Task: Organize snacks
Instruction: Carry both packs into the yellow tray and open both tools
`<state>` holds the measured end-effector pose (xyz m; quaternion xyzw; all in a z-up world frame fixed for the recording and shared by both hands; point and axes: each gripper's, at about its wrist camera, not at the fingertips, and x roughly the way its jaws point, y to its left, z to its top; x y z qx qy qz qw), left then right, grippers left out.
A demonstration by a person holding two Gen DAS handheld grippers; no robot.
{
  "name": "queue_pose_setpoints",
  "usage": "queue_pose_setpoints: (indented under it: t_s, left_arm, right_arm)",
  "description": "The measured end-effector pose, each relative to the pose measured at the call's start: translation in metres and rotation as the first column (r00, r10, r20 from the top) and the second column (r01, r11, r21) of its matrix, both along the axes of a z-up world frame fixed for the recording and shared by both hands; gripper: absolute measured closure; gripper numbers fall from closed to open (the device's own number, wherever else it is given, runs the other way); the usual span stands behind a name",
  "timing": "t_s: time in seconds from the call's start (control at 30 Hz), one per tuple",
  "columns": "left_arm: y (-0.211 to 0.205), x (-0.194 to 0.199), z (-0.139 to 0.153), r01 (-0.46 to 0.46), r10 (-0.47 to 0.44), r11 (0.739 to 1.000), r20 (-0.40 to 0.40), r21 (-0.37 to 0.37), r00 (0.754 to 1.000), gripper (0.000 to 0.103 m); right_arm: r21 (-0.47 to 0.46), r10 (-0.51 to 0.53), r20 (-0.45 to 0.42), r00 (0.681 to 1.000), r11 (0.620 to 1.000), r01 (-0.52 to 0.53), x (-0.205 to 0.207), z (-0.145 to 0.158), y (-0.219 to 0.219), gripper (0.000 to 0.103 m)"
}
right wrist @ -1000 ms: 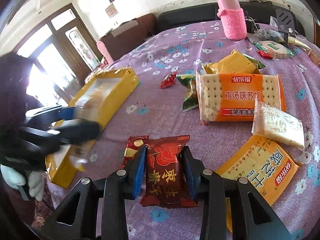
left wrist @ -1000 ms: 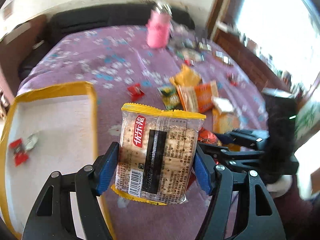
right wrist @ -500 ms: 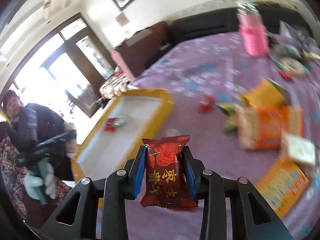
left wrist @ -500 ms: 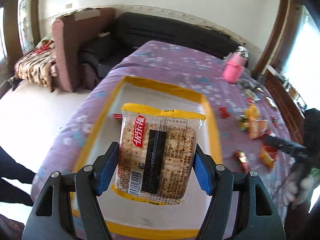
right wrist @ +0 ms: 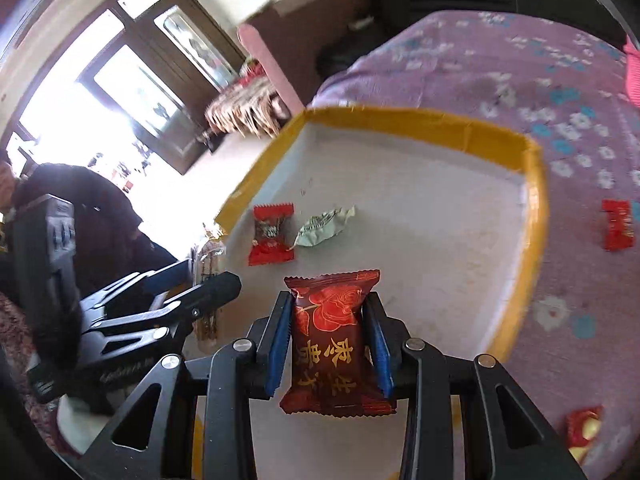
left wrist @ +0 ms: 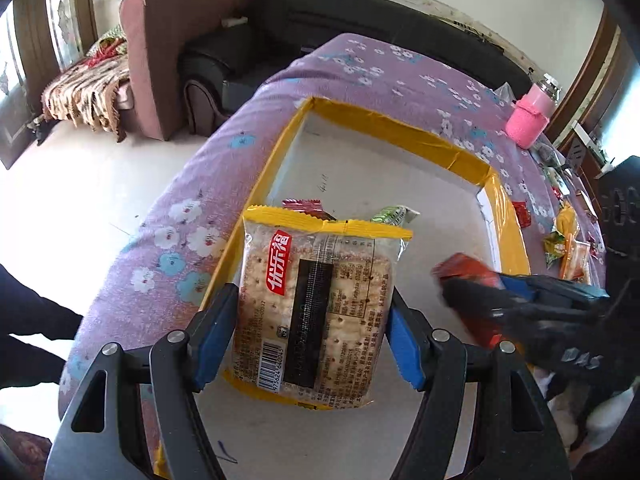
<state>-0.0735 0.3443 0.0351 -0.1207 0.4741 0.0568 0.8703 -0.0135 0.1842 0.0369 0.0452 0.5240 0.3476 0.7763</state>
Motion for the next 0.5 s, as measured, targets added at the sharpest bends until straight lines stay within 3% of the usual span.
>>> queue_pose_setpoints:
  t_s: [0.2,0.27,0.43,0.5]
  left_arm:
    - [0.007,0.006,-0.008,-0.017,0.015,0.998,-0.022,-0.067,1.0,0.033]
    - [0.011,0.002,-0.005,-0.03,0.03,0.994,-0.009,-0.109,1.0,0.033]
    - [0.011,-0.015,0.014,-0.072,0.079,0.988,0.049,-0.133,0.996,0.033]
    - [0.007,-0.032,0.029,-0.085,0.107,0.981,0.118,-0.177,0.987,0.033]
  right_arm:
    - [-0.028,-0.027,-0.01,1.0,0.999,0.027,0.005,-0.009,0.011,0.063]
    - [-0.004,-0.04,-0.021,0.999,0.999,0.04,0.006,-0.009,0.009,0.055]
    - [0.03,-0.068,0.039,0.997,0.997,0.066,-0.004,0.007,-0.01,0.055]
    - [0.05,-0.081,0.091,0.993,0.996,0.076,-0.015,0.02,-0.03,0.055]
